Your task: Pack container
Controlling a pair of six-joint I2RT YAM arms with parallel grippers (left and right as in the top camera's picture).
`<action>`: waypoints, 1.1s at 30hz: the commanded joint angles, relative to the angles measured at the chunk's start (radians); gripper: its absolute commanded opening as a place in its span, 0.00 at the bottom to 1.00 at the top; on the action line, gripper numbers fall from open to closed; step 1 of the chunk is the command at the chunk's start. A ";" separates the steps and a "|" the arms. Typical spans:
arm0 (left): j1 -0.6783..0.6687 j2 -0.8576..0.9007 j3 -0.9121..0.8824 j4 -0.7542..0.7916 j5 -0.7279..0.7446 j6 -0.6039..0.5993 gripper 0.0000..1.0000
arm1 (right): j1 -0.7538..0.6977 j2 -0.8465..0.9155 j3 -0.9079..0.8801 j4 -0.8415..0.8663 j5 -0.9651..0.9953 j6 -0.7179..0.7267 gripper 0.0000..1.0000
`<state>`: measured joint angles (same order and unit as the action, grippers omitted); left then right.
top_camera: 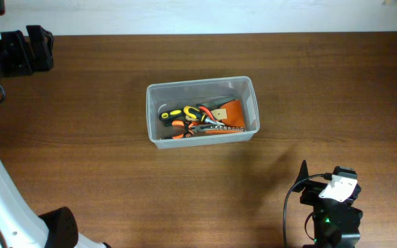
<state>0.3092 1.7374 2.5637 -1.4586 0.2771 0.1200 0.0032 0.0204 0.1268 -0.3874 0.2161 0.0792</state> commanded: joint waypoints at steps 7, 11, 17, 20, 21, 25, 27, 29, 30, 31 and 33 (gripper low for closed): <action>-0.047 -0.140 -0.089 0.039 -0.101 0.009 0.99 | 0.001 -0.015 -0.013 0.007 -0.005 0.007 0.99; -0.124 -0.288 -0.253 0.201 -0.102 0.009 0.99 | 0.001 -0.015 -0.013 0.007 -0.005 0.007 0.99; -0.294 -0.594 -0.690 0.643 -0.101 0.009 0.99 | 0.001 -0.015 -0.013 0.007 -0.005 0.007 0.99; -0.346 -0.737 -0.916 0.769 -0.101 0.009 0.99 | 0.001 -0.015 -0.013 0.007 -0.005 0.007 0.99; -0.359 -0.786 -0.988 0.774 -0.101 0.009 0.99 | 0.001 -0.015 -0.013 0.007 -0.005 0.007 0.99; -0.373 -0.959 -1.223 0.774 -0.102 0.010 0.99 | 0.001 -0.015 -0.013 0.007 -0.005 0.007 0.99; -0.372 -1.038 -1.335 0.774 -0.132 0.010 0.99 | 0.001 -0.015 -0.013 0.007 -0.005 0.007 0.99; -0.372 -1.109 -1.437 0.774 -0.164 0.010 0.99 | 0.001 -0.015 -0.013 0.007 -0.005 0.007 0.99; -0.372 -1.141 -1.485 0.775 -0.174 0.010 0.99 | 0.001 -0.015 -0.013 0.007 -0.005 0.007 0.99; -0.372 -1.180 -1.538 0.776 -0.182 0.010 0.99 | 0.001 -0.015 -0.013 0.007 -0.005 0.007 0.99; -0.372 -1.257 -1.646 0.795 -0.194 0.010 0.99 | 0.001 -0.015 -0.013 0.007 -0.005 0.007 0.99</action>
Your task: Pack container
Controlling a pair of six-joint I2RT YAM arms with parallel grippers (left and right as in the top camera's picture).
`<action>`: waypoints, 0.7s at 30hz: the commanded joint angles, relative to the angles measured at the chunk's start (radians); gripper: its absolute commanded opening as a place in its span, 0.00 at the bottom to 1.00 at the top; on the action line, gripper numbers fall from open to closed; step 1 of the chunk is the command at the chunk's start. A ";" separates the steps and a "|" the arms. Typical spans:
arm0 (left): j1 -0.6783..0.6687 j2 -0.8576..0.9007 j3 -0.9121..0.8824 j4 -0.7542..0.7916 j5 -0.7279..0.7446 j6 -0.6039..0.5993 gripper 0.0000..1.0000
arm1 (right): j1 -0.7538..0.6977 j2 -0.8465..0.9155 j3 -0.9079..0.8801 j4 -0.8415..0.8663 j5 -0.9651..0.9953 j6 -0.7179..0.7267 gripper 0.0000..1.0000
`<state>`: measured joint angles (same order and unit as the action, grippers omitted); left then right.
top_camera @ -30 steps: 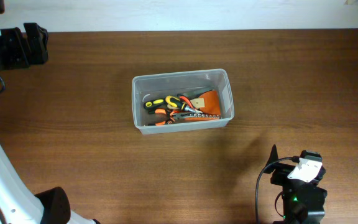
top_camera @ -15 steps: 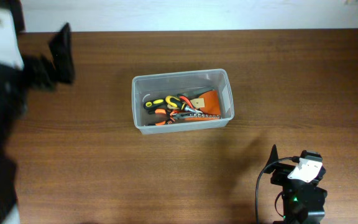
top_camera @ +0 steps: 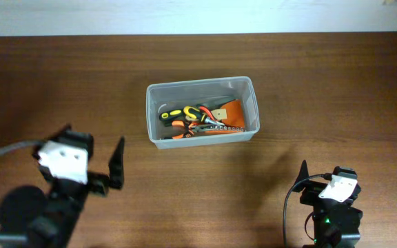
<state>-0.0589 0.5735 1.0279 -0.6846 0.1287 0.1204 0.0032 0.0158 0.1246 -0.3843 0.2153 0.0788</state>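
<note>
A clear plastic container (top_camera: 153, 110) stands at the middle of the table. It holds several hand tools with yellow, orange and black handles (top_camera: 185, 114) and an orange piece (top_camera: 231, 110). My left gripper (top_camera: 116, 165) is at the lower left, well short of the container, with one dark finger (top_camera: 118, 160) showing and nothing in it. At the lower right is my right gripper (top_camera: 303, 178), also away from the container and empty. How far either pair of jaws stands apart is hidden from this overhead view.
The brown wooden table (top_camera: 322, 89) runs to a pale wall edge at the back. A black cable loops out from the left arm at the left edge.
My left arm was at the far upper left corner, near the camera. It now sits low at the lower left of the table. The right arm and the container's contents have not changed.
</note>
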 commanded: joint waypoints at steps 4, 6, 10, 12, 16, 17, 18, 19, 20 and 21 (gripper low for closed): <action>-0.004 -0.217 -0.314 0.155 -0.090 0.009 0.99 | 0.001 -0.011 -0.011 0.004 -0.005 0.007 0.99; -0.004 -0.272 -0.408 0.222 -0.113 0.009 0.99 | 0.001 -0.011 -0.011 0.004 -0.005 0.007 0.99; -0.004 -0.358 -0.570 0.339 -0.129 0.009 0.99 | 0.001 -0.011 -0.011 0.004 -0.005 0.007 0.99; -0.004 -0.395 -0.647 0.389 -0.129 0.009 0.99 | 0.001 -0.011 -0.011 0.004 -0.005 0.007 0.99; -0.004 -0.446 -0.757 0.454 -0.129 0.009 0.99 | 0.001 -0.011 -0.011 0.004 -0.005 0.007 0.99; -0.004 -0.455 -0.777 0.466 -0.129 0.009 0.99 | 0.001 -0.011 -0.011 0.004 -0.005 0.007 0.99; -0.004 -0.461 -0.791 0.474 -0.129 0.009 0.99 | 0.001 -0.011 -0.011 0.004 -0.005 0.007 0.99; -0.004 -0.465 -0.806 0.483 -0.129 0.009 0.99 | 0.001 -0.011 -0.011 0.004 -0.004 0.007 0.99; -0.004 -0.467 -0.817 0.492 -0.129 0.009 0.99 | 0.001 -0.011 -0.011 0.004 -0.005 0.007 0.99; -0.004 -0.469 -0.828 0.495 -0.129 0.009 0.99 | 0.001 -0.011 -0.011 0.004 -0.004 0.007 0.99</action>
<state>-0.0589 0.1219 0.2268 -0.2081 0.0101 0.1204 0.0032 0.0158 0.1211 -0.3813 0.2123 0.0788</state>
